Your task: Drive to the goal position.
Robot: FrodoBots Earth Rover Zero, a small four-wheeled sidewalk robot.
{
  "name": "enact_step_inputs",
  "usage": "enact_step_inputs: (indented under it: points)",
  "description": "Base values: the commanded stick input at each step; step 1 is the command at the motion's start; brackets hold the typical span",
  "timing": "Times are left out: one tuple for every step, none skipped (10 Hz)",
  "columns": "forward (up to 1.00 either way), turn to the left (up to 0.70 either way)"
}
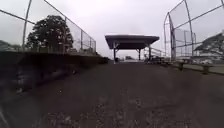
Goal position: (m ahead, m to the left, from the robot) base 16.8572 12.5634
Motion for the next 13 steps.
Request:
enact_step_inputs:
  points:
    - [1.0, 0.0]
    - [1.0, 0.0]
    - [1.0, 0.0]
    - [1.0, 0.0]
    - [1.0, 0.0]
    - [1.0, 0.0]
    - [1.0, 0.0]
    - [1.0, 0.0]
    - [1.0, 0.0]
    - [1.0, 0.0]
    - [1.0, 0.0]
    - [1.0, 0.0]
    - [1.0, 0.0]
